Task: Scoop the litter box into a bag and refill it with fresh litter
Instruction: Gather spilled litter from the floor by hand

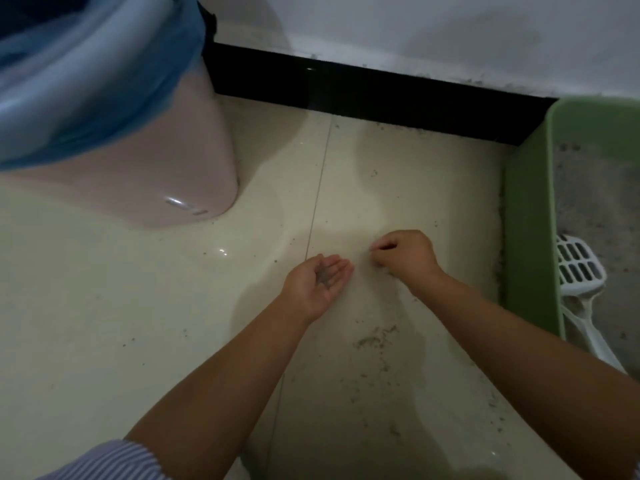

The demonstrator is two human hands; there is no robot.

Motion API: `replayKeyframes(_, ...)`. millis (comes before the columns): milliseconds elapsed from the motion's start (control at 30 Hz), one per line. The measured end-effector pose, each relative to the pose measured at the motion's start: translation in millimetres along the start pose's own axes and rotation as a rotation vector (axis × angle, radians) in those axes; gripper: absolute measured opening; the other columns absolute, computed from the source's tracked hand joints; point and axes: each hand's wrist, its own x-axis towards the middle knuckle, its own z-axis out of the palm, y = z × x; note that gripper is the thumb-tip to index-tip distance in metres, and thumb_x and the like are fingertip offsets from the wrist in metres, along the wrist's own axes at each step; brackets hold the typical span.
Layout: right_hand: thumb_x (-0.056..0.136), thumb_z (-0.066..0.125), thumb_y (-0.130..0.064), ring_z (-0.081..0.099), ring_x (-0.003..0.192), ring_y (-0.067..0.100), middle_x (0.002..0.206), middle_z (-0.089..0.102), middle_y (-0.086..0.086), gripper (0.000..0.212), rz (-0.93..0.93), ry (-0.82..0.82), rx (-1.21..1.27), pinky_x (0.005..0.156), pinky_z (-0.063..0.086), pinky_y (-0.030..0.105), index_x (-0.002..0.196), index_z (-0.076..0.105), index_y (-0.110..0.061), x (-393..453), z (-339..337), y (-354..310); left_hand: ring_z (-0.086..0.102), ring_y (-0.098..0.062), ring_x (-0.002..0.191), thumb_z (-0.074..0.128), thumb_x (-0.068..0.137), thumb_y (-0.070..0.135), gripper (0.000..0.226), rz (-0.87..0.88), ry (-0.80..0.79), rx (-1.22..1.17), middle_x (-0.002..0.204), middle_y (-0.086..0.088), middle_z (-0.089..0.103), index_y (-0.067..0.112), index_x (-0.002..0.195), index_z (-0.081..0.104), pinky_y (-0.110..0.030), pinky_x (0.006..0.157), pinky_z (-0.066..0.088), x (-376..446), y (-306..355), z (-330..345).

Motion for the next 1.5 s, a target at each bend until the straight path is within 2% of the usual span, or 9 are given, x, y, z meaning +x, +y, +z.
replayKeyframes(200, 0.087, 0.059, -0.01, 0.063, 0.089, 0.021, 0.106, 0.068, 0.01, 0.02, -0.109, -0.121, -0.165, 0.078, 0.048, 0.019, 0.103, 0.069, -0.002, -9, -17, -3, 0.056, -0.025, 0.071, 0.034, 0.1, 0.01, 0.035, -0.019, -0.001, 0.037, 0.055, -0.016, 0.063, -0.004, 0.075, 0.054, -0.035, 0.094, 0.046, -5, -3, 0)
replayKeyframes(300, 0.086, 0.057, -0.006, 0.063, 0.096, 0.027, 0.105, 0.069, 0.015, 0.02, -0.309, 0.028, -0.435, 0.08, 0.042, 0.021, 0.1, 0.07, 0.0, 3, -19, 13, 0.056, -0.022, 0.066, 0.037, 0.099, 0.009, 0.035, 0.018, 0.022, 0.026, 0.041, -0.01, 0.06, -0.003, 0.071, 0.053, -0.025, 0.059, 0.057, -4, -2, -2)
replayKeyframes(433, 0.069, 0.054, -0.009, 0.066, 0.061, 0.03, 0.069, 0.069, 0.014, 0.02, -0.839, -0.112, -0.679, 0.06, 0.058, 0.031, 0.061, 0.07, 0.0, 8, 2, 32, 0.062, -0.017, 0.042, 0.038, 0.099, 0.01, 0.035, 0.033, 0.072, 0.084, 0.04, -0.008, 0.058, -0.001, 0.069, 0.052, -0.018, 0.039, 0.052, -1, -2, -6)
replayKeyframes(633, 0.077, 0.046, -0.013, 0.067, 0.065, 0.028, 0.079, 0.071, 0.01, 0.029, -0.907, -0.311, -0.937, 0.051, 0.057, 0.03, 0.074, 0.072, 0.001, 16, -27, 65, 0.053, -0.011, 0.03, 0.034, 0.1, 0.015, 0.039, 0.019, 0.08, 0.21, 0.036, -0.003, 0.053, 0.006, 0.064, 0.047, -0.013, 0.036, 0.044, -2, -6, -1)
replayKeyframes(1000, 0.045, 0.067, -0.002, 0.06, 0.042, 0.022, 0.05, 0.062, 0.007, 0.006, -0.897, -0.213, -0.866, 0.039, 0.045, 0.015, 0.047, 0.065, -0.007, 19, -22, 51, 0.053, -0.01, 0.03, 0.029, 0.102, 0.023, 0.048, -0.003, 0.053, 0.21, 0.037, -0.002, 0.054, 0.006, 0.062, 0.05, -0.011, 0.036, 0.042, -3, -10, 3)
replayKeyframes(1133, 0.083, 0.059, -0.005, 0.06, 0.089, 0.026, 0.095, 0.065, 0.016, 0.014, -0.422, -0.241, -0.853, 0.072, 0.047, 0.024, 0.093, 0.066, 0.003, 16, -15, 38, 0.056, -0.012, 0.033, 0.03, 0.102, 0.023, 0.045, -0.002, 0.066, 0.205, 0.04, -0.004, 0.057, 0.002, 0.07, 0.055, -0.012, 0.037, 0.045, -3, -10, -1)
replayKeyframes(1200, 0.083, 0.057, -0.004, 0.055, 0.075, 0.017, 0.092, 0.064, 0.016, 0.017, -0.229, -0.167, -0.586, 0.059, 0.039, 0.01, 0.095, 0.067, 0.004, 14, -13, 33, 0.062, -0.017, 0.047, 0.03, 0.102, 0.022, 0.044, -0.007, 0.064, 0.194, 0.054, -0.01, 0.062, -0.001, 0.075, 0.055, -0.02, 0.046, 0.051, -3, -11, -2)
replayKeyframes(1367, 0.082, 0.066, -0.007, 0.055, 0.079, 0.005, 0.102, 0.069, 0.01, 0.021, -0.272, -0.203, -0.235, 0.062, 0.037, -0.002, 0.102, 0.07, -0.002, -11, -10, 5, 0.055, -0.024, 0.073, 0.028, 0.102, 0.018, 0.04, -0.03, 0.036, 0.124, 0.081, -0.017, 0.055, -0.005, 0.082, 0.053, -0.033, 0.083, 0.047, -5, -15, 4)
replayKeyframes(1500, 0.087, 0.061, -0.014, 0.062, 0.094, 0.02, 0.107, 0.068, 0.011, 0.022, -0.258, -0.097, -0.403, 0.072, 0.038, 0.015, 0.104, 0.069, -0.004, -6, -33, 21, 0.056, -0.019, 0.055, 0.033, 0.101, 0.014, 0.039, -0.013, 0.052, 0.062, 0.069, -0.014, 0.052, -0.003, 0.072, 0.052, -0.019, 0.044, 0.053, -4, -17, 4)
